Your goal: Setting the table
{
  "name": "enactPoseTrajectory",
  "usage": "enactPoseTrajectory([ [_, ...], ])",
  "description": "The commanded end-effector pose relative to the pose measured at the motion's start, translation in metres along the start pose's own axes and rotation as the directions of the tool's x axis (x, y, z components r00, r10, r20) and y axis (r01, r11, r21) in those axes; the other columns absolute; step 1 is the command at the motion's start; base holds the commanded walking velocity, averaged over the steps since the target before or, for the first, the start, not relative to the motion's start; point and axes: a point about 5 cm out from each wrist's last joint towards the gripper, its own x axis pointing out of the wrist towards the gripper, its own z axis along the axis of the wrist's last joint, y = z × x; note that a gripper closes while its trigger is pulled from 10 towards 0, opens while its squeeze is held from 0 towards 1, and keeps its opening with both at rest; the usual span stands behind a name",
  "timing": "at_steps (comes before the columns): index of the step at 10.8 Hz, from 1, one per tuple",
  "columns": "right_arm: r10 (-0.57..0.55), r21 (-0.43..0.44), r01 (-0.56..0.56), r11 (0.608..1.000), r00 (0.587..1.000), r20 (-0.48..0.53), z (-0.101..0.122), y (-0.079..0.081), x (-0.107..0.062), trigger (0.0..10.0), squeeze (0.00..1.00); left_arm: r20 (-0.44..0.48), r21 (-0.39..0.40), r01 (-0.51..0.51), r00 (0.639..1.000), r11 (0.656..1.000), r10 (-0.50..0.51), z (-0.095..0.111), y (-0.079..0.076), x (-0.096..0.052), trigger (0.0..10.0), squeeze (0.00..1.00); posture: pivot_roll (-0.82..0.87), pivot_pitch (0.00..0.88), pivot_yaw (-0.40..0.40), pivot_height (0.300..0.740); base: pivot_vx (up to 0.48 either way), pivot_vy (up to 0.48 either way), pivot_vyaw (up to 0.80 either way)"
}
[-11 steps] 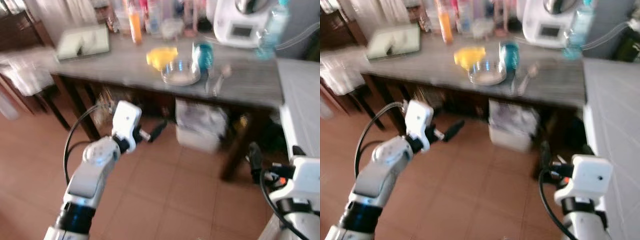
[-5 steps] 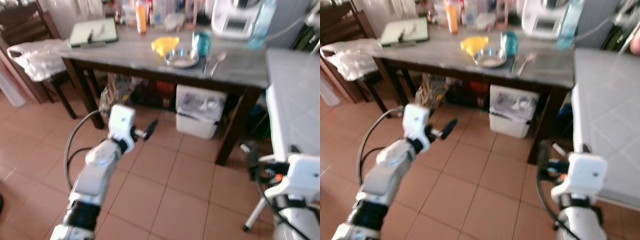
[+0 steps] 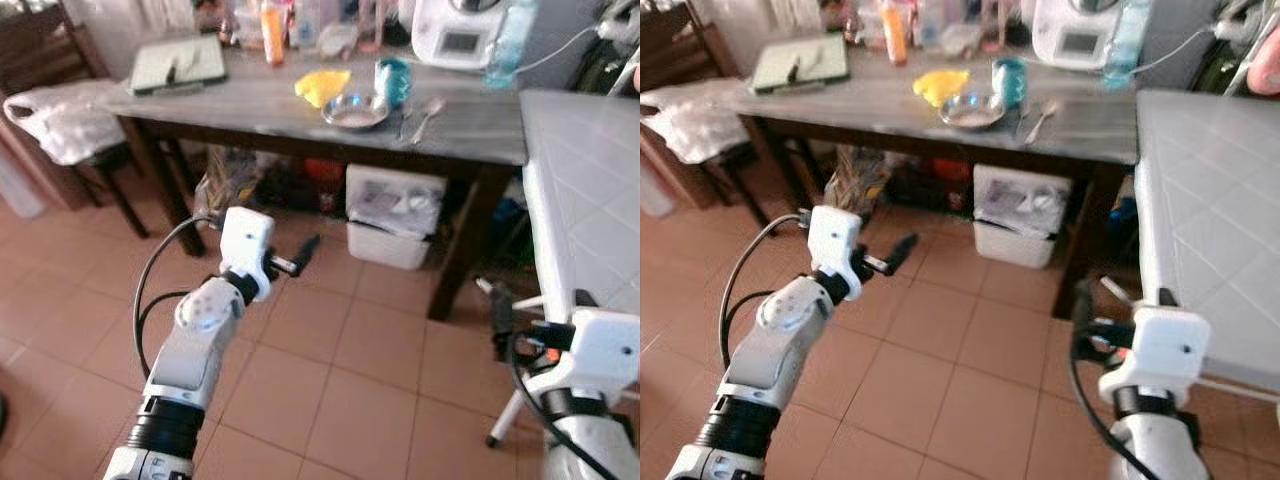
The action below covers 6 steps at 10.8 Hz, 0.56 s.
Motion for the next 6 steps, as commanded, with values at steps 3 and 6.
enactPoseTrajectory([
  [3, 0.001, -0.016, -0.001, 1.0, 1.0, 0.002, -0.0001, -0.0013, -0.0013, 10.0, 0.0, -0.038, 0.049, -0.09, 0.995, 0.995, 0.092, -0.0114, 0.011, -0.0053, 10.0, 0.0, -0.07, 0.09, 0.074, 0.74, 0.0, 0.0, 0.0],
  [6, -0.002, -0.028, 0.002, 1.0, 1.0, 0.01, 0.0017, -0.0019, -0.0017, 10.0, 0.0, -0.025, 0.046, -0.092, 0.995, 0.995, 0.093, -0.0109, 0.0101, -0.0045, 10.0, 0.0, -0.07, 0.09, 0.073, 0.74, 0.0, 0.0, 0.0],
])
